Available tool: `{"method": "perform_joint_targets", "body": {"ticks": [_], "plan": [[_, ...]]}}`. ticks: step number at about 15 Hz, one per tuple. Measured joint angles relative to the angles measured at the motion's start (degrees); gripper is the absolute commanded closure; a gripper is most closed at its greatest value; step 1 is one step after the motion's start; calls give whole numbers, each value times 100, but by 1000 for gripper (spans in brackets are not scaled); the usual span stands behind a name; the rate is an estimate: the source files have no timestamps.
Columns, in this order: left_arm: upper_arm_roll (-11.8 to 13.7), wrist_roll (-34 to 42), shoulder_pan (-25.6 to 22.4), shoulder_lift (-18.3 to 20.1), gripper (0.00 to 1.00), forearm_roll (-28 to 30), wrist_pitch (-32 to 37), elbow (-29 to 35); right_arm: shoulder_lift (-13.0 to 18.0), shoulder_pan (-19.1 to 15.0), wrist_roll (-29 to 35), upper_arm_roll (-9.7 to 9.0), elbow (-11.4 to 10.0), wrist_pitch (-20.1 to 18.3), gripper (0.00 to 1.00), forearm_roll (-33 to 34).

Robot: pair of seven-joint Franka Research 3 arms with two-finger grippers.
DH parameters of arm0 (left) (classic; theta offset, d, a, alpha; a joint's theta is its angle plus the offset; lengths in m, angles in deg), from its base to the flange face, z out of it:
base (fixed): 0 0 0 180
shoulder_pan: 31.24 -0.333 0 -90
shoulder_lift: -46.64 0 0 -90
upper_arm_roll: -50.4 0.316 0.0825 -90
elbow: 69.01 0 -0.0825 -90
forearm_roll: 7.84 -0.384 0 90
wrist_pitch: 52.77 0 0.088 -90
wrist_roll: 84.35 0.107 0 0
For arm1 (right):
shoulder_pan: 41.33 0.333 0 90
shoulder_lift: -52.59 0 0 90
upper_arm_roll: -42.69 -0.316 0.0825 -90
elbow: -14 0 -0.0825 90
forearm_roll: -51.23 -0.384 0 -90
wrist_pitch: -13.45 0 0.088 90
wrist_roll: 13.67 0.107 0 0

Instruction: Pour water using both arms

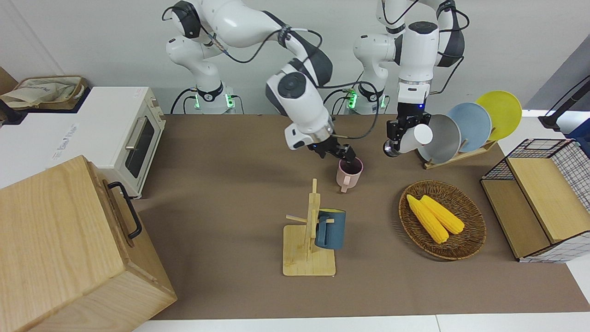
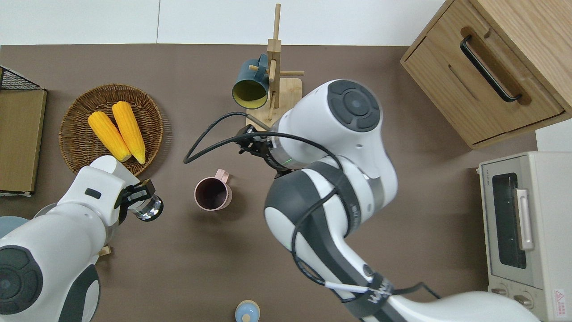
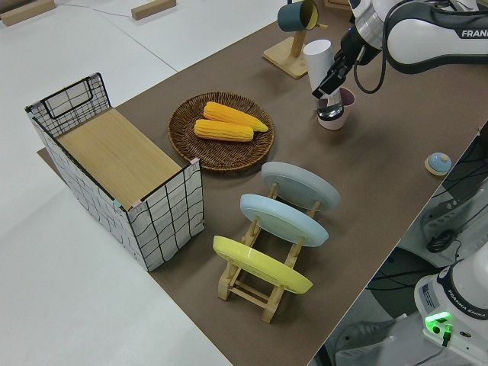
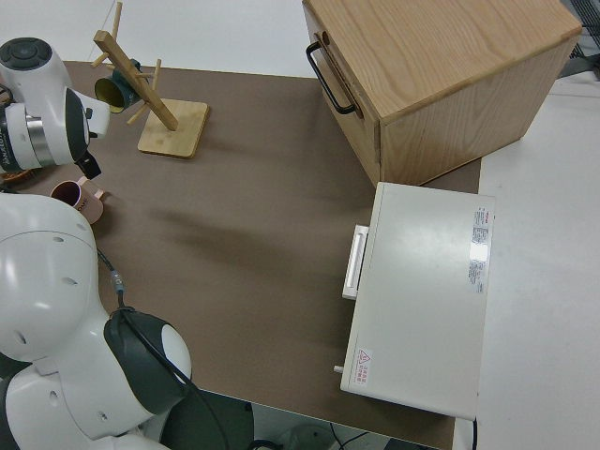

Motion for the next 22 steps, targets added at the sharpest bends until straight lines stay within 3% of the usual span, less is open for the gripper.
{"method": "perform_joint_targets", "body": {"ticks": [1,4,8,11,14,18,20,22], "plan": [[-3,-1,81,0,980,35,0,44,195,-275,-235,-91,-14,-322,9,195],[-2,-8,321,-1,980,62,0,170,563,-694,-925,-142,-161,-731,9,653],[-11,-212,724,-1,980,88,0,303,924,-1260,-2079,-157,-592,-791,9,1171],[-17,-494,1113,-1,980,91,25,331,1335,-1882,-3325,-158,-916,-901,9,1436],[-17,-572,1392,-4,982,92,233,373,1762,-2351,-4318,-113,-1001,-1117,9,1697],[-19,-543,1525,-106,1000,92,693,390,2371,-2487,-5361,434,-1015,-1679,9,1756],[-20,-487,1526,-214,1000,92,733,390,2574,-2487,-5597,620,-1015,-2011,7,1770],[-20,-447,1528,-340,1000,92,733,346,2736,-2487,-5661,667,-1018,-2281,9,1770]]}}
